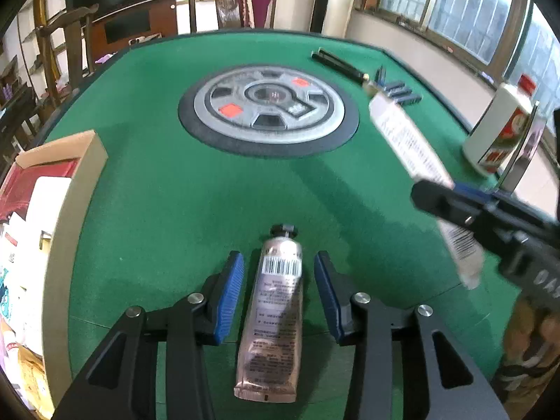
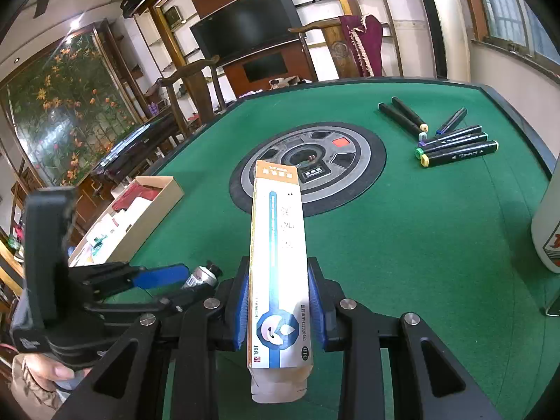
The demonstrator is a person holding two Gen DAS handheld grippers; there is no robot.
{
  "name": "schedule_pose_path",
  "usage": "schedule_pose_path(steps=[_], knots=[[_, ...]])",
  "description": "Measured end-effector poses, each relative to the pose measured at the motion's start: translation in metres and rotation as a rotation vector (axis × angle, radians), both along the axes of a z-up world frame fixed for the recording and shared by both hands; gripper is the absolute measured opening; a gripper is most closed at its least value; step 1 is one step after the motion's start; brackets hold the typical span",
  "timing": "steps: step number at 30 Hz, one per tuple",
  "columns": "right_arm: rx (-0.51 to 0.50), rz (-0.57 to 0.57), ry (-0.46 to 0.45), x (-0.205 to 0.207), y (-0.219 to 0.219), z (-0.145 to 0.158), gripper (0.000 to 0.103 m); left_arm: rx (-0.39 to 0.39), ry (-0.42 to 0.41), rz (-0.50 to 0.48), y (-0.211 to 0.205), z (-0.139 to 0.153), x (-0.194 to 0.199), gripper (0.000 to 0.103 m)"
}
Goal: Organize objects
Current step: 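Hold the hand-cream tube in the left gripper while the right lifts the ointment box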
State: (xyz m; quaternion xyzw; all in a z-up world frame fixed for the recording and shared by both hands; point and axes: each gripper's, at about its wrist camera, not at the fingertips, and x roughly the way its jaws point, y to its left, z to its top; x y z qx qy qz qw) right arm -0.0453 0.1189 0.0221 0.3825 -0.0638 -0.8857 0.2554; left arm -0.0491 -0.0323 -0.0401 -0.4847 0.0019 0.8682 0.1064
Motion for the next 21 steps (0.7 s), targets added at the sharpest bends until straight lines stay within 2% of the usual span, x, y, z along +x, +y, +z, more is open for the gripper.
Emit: schedule_pose_path(steps=[2,5,12,21], knots=[[0.0,0.002,0.002,0.0,0.0,0.0,0.031,-0.018,0.012,-0.005,0.002,-0.005,0.001,0.041],[-0.001,0.002,0.004,0.0,0.0,0.0,0.031,-0.055,0.028,-0.011,0.007,-0.007,0.001,0.028],[-0.004,0.0,0.005,0.0,-0.001,0.001,0.031,0.004,0.023,-0.029,0.006,-0.004,0.001,0.027],[-0.009,0.004,0.01,0.001,-0.001,0.002,0.031,0.057,0.07,-0.009,-0.006,0.025,0.005,0.027]])
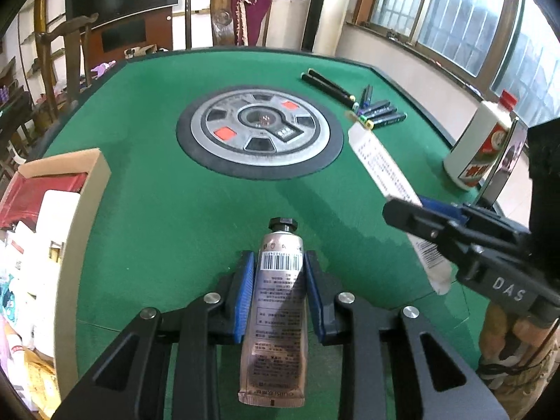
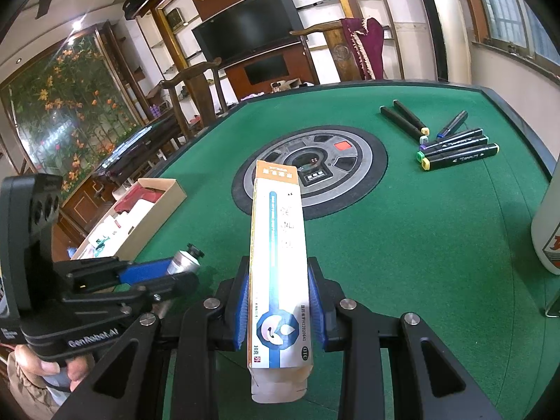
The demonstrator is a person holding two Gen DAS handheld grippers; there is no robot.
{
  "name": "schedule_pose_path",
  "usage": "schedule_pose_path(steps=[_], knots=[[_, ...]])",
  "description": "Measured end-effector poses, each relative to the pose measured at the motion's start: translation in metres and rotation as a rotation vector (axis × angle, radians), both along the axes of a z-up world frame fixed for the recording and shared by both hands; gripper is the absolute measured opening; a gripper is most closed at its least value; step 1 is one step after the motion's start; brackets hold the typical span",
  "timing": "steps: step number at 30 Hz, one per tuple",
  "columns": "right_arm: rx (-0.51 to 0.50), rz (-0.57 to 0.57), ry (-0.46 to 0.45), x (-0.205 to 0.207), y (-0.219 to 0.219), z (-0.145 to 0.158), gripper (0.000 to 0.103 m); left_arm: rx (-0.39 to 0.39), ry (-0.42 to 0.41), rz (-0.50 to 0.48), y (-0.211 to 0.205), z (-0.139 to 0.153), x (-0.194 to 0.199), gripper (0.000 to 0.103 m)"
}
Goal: Organize objects
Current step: 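Hold the hand-cream tube in the left gripper while the right lifts the ointment box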
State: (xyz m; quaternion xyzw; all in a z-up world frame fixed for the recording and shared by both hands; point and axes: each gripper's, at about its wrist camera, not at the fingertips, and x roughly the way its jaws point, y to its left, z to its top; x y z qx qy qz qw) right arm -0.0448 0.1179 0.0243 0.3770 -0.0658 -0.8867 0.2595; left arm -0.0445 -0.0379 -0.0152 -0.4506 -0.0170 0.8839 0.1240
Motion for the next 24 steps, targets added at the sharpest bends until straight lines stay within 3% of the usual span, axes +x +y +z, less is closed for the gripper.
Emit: schedule_pose_path(steps=[24], knots=[[0.012,0.033,0.008,0.013,-0.033,-0.005,0.031,0.048,0.063,0.056,-0.044,0.029,0.025,0.028]])
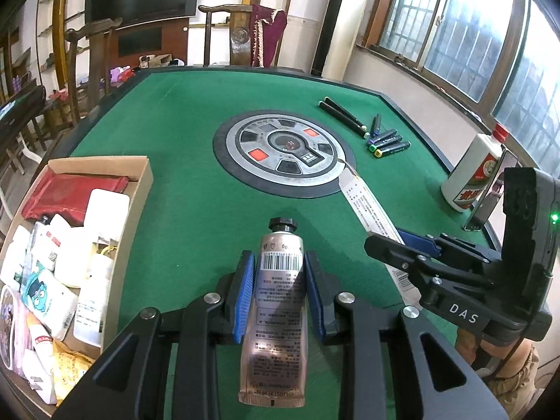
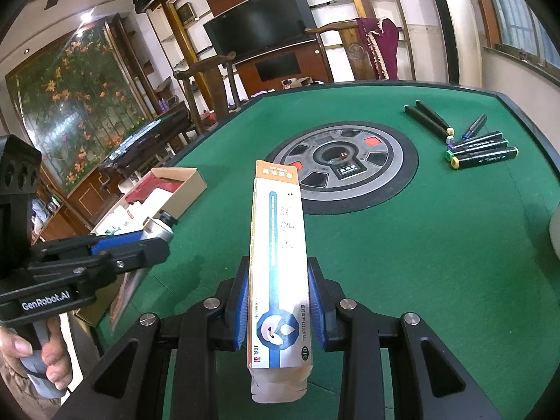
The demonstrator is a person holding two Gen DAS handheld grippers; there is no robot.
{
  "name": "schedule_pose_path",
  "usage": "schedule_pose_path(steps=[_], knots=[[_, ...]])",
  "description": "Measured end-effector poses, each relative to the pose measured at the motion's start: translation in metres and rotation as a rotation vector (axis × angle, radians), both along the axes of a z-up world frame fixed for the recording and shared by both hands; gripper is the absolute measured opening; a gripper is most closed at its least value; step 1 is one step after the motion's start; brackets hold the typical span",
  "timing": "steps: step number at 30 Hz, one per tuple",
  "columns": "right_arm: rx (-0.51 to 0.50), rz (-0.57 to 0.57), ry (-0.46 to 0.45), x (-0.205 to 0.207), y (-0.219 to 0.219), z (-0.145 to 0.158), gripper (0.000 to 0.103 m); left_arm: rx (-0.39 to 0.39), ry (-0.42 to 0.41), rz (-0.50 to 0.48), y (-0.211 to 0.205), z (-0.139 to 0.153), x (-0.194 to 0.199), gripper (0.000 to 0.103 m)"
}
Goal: Organize objects
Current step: 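Hold the hand-cream tube in the left gripper while the right lifts the ointment box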
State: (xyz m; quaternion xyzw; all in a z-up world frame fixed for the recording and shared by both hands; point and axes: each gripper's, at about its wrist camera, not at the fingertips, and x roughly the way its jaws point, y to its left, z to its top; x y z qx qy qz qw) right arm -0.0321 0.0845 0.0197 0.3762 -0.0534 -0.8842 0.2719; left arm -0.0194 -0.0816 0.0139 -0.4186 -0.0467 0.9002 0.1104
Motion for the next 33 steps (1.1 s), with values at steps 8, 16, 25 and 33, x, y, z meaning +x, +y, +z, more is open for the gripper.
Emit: schedule_pose_path(steps=[8,16,25,33], knots=[[0.01,-0.001,0.007,0.002,-0.004,0.001,0.031,0.014,0.015,0.014,-0.01,0.004,0.004,0.028],[0.012,0.023,0.022,0.006,-0.015,0.006,0.031,0.019,0.035,0.02,-0.017,0.013,0.01,0.028],[0.016,0.047,0.036,0.01,-0.027,0.01,0.031,0.023,0.054,0.046,-0.031,0.019,0.018,0.028],[0.024,0.071,0.051,0.014,-0.04,0.017,0.031,0.032,0.066,0.071,-0.044,0.023,0.024,0.028]])
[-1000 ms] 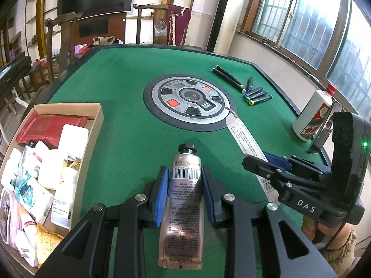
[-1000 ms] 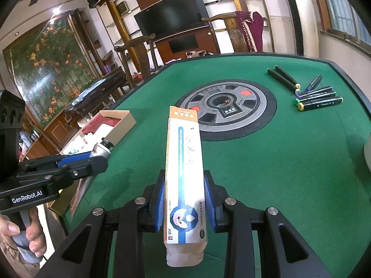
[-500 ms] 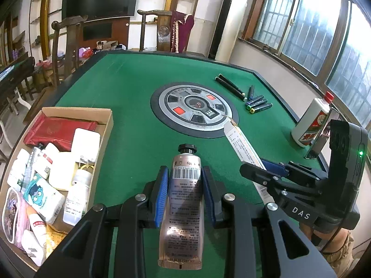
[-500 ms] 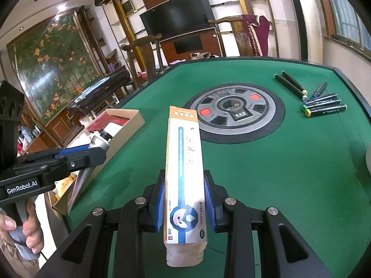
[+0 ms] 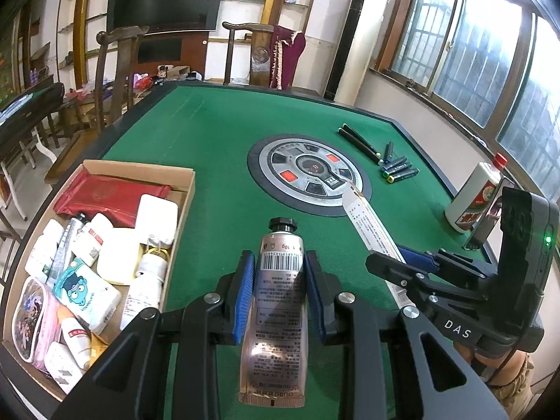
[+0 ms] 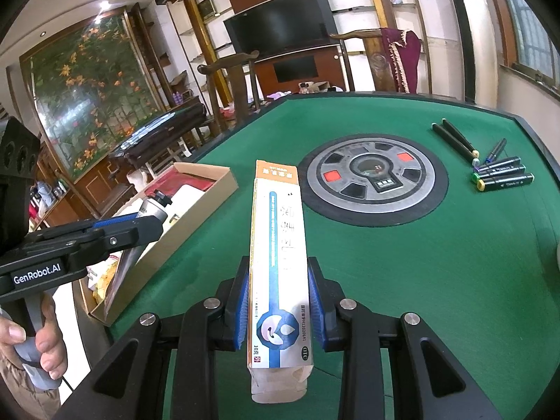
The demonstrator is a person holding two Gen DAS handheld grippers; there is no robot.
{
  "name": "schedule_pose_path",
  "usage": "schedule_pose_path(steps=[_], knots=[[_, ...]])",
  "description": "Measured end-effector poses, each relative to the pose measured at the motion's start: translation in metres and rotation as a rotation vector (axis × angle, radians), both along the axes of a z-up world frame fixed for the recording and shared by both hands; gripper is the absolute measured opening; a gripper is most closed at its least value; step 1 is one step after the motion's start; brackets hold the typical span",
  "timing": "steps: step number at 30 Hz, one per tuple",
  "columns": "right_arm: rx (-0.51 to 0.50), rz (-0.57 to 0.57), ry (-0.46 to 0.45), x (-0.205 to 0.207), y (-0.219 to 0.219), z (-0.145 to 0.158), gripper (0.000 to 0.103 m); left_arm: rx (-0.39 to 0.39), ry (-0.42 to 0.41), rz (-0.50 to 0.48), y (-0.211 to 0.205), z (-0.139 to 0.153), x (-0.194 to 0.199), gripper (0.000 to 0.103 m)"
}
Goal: Organize objects
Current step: 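Hold the hand-cream tube in the left gripper while the right lifts the ointment box, then carry the tube with the left gripper while the right carries the ointment box over the tray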
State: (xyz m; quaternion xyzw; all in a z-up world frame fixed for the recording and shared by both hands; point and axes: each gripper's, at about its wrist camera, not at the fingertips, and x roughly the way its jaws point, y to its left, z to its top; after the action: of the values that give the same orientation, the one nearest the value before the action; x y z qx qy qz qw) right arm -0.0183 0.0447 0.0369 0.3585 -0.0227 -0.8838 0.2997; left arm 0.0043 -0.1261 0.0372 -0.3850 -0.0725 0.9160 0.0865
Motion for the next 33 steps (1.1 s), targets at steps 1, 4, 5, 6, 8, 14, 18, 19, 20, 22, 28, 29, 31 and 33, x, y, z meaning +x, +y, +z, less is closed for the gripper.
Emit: schedule_pose_path(steps=[1,4,5,6,8,14,18,19,20,22,28,29,31,33], knots=[[0.001,0.003,0.002,0.0,-0.001,0.001,0.031,0.001,0.002,0.003,-0.001,0.0,0.001,0.028],[0.005,0.012,0.011,0.002,-0.005,0.004,0.031,0.006,0.011,0.017,-0.006,0.003,0.004,0.028],[0.007,0.014,0.011,0.003,-0.006,0.004,0.031,0.007,0.014,0.021,-0.009,0.004,0.006,0.028],[0.009,0.018,0.013,0.004,-0.008,0.004,0.031,0.009,0.016,0.025,-0.011,0.005,0.007,0.028],[0.014,0.021,0.015,0.005,-0.01,0.005,0.031,0.013,0.019,0.033,-0.015,0.005,0.009,0.028],[0.019,0.036,0.026,0.011,-0.018,0.009,0.031,0.021,0.022,0.06,-0.028,0.006,0.014,0.028],[0.029,0.051,0.029,0.012,-0.024,0.011,0.031,0.024,0.029,0.079,-0.037,0.009,0.018,0.028],[0.032,0.055,0.03,0.012,-0.026,0.011,0.031,0.022,0.031,0.082,-0.039,0.01,0.019,0.028],[0.033,0.059,0.032,0.013,-0.027,0.012,0.031,0.022,0.032,0.085,-0.04,0.01,0.02,0.028],[0.036,0.069,0.035,0.013,-0.032,0.013,0.031,0.02,0.035,0.095,-0.045,0.012,0.022,0.028],[0.045,0.102,0.049,0.017,-0.045,0.017,0.031,0.023,0.039,0.136,-0.062,0.013,0.028,0.028],[0.046,0.106,0.05,0.017,-0.047,0.017,0.031,0.025,0.04,0.144,-0.066,0.013,0.029,0.028],[0.049,0.115,0.049,0.018,-0.051,0.017,0.031,0.029,0.039,0.159,-0.072,0.012,0.03,0.028],[0.055,0.123,0.047,0.017,-0.054,0.015,0.031,0.033,0.039,0.17,-0.077,0.012,0.032,0.028]])
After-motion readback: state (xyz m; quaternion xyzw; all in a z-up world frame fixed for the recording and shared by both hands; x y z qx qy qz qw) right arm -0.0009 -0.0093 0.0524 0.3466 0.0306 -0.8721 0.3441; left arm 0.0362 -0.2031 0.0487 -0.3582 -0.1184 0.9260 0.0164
